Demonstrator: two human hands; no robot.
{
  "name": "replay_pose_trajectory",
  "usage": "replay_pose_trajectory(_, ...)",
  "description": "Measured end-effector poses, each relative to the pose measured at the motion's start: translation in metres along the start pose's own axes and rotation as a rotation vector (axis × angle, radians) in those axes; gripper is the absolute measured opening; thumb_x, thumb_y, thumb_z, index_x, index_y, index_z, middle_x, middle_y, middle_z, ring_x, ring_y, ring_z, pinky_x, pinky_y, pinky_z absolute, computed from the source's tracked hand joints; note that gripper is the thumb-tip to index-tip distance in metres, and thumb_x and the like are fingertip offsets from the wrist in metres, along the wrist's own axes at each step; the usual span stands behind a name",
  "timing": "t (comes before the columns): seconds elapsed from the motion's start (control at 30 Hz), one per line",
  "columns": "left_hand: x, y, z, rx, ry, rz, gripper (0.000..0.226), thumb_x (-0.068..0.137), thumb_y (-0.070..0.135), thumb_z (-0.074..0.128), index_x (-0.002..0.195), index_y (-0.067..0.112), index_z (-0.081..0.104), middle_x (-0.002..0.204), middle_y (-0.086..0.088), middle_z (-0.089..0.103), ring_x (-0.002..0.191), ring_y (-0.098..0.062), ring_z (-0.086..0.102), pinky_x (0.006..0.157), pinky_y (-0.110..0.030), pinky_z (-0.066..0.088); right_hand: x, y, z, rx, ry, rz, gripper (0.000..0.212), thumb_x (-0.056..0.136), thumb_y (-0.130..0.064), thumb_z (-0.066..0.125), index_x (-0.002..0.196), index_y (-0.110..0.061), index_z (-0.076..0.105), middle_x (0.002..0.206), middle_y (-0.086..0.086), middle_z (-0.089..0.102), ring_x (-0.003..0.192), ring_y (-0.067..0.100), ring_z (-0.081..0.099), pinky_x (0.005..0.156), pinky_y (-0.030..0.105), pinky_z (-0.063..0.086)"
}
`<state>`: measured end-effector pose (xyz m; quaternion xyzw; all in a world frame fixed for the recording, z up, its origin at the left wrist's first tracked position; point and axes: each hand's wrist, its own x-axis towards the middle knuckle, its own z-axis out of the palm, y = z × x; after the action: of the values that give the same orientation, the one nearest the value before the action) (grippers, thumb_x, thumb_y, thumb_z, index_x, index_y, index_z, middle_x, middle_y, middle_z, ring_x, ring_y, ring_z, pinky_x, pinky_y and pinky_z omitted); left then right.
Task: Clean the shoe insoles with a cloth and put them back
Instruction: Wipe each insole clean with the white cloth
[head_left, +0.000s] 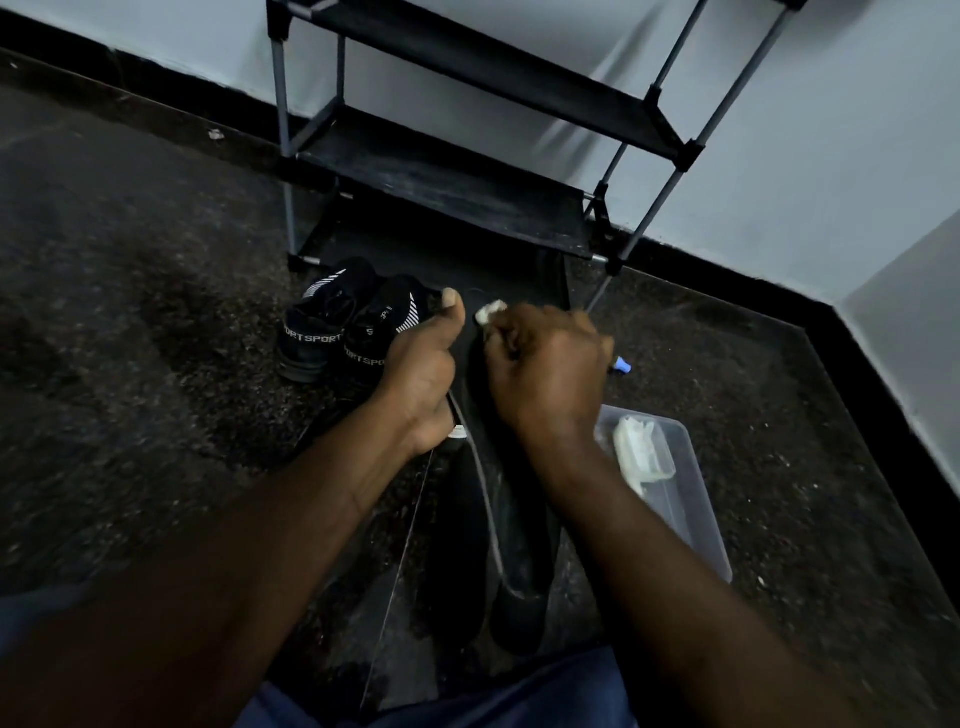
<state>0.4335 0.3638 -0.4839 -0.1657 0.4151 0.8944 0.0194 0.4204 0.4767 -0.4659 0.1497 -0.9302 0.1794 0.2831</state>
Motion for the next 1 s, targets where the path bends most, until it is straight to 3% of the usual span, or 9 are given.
replay_pose_trajectory(0.13,0.004,-0.002,-0.011,0.050,-0.004,-0.014,0.062,0.103,0.057,0.048,0.128,0.005,0.068,0.128,-0.015,0.071,0.114,-0.027,0.072,0.087,-0.035,0.059,-0.029,-0.011,0.008,0.035,-0.120,-0.170,0.021,0.083,-0.039,0.056,0.081,-0.026,0.072,0.078,-0.004,0.068,0.080,0.026,0.060,0.069,0.037,0.036)
replay_pose_trajectory(0.2,0.002,-0.001,-0.008,0.031,0.001,-0.016,0.060,0.104,0.056,0.048,0.127,0.004,0.069,0.125,-0.015,0.073,0.113,-0.027,0.072,0.083,-0.035,0.061,-0.024,-0.004,0.005,-0.034,-0.075,-0.180,0.017,0.082,-0.040,0.061,0.080,-0.026,0.070,0.076,-0.005,0.068,0.080,0.025,0.059,0.070,0.036,0.030)
replay_pose_trajectory(0.37,0.001,0.002,0.000,-0.015,-0.016,-0.027,0.055,0.105,0.052,0.047,0.124,0.006,0.070,0.116,-0.013,0.076,0.107,-0.029,0.074,0.080,-0.040,0.062,-0.002,0.002,-0.001,-0.007,0.006,0.014,0.012,0.083,-0.036,0.066,0.086,-0.027,0.071,0.079,-0.004,0.069,0.084,0.029,0.061,0.074,0.040,0.038)
replay_pose_trajectory(0.57,0.000,0.001,-0.010,0.003,-0.020,-0.025,0.059,0.107,0.051,0.041,0.128,0.002,0.068,0.120,-0.013,0.075,0.109,-0.025,0.074,0.078,-0.030,0.062,-0.030,-0.011,0.008,0.032,-0.122,-0.176,0.012,0.082,-0.036,0.064,0.082,-0.026,0.071,0.077,-0.004,0.068,0.081,0.026,0.060,0.071,0.038,0.037)
replay_pose_trajectory(0.67,0.001,0.001,-0.003,-0.005,0.001,-0.043,0.058,0.104,0.053,0.048,0.128,0.004,0.067,0.119,-0.016,0.075,0.106,-0.030,0.074,0.076,-0.038,0.062,-0.010,0.003,0.001,-0.064,-0.028,-0.097,0.012,0.083,-0.037,0.065,0.081,-0.026,0.068,0.078,-0.004,0.069,0.083,0.028,0.060,0.074,0.040,0.037)
replay_pose_trajectory(0.77,0.004,-0.002,0.000,-0.015,0.020,-0.036,0.057,0.101,0.055,0.054,0.130,0.007,0.066,0.124,-0.017,0.073,0.109,-0.033,0.073,0.088,-0.047,0.061,0.001,0.008,-0.003,0.020,-0.008,0.032,0.011,0.084,-0.035,0.064,0.084,-0.026,0.070,0.080,-0.002,0.070,0.085,0.030,0.061,0.075,0.041,0.040)
replay_pose_trajectory(0.93,0.004,-0.002,-0.009,-0.007,-0.006,-0.034,0.060,0.105,0.053,0.044,0.127,0.003,0.068,0.121,-0.013,0.075,0.113,-0.028,0.072,0.084,-0.034,0.061,-0.028,-0.011,0.006,0.065,-0.134,-0.167,0.013,0.082,-0.035,0.062,0.081,-0.026,0.071,0.077,-0.004,0.068,0.079,0.027,0.060,0.071,0.041,0.044)
replay_pose_trajectory(1.0,0.001,0.000,-0.005,-0.005,0.009,-0.037,0.058,0.105,0.053,0.046,0.124,0.004,0.070,0.118,-0.013,0.076,0.108,-0.027,0.074,0.080,-0.034,0.061,-0.021,-0.007,0.004,-0.029,-0.081,-0.165,0.013,0.082,-0.038,0.064,0.082,-0.027,0.071,0.077,-0.004,0.069,0.080,0.027,0.060,0.072,0.040,0.040)
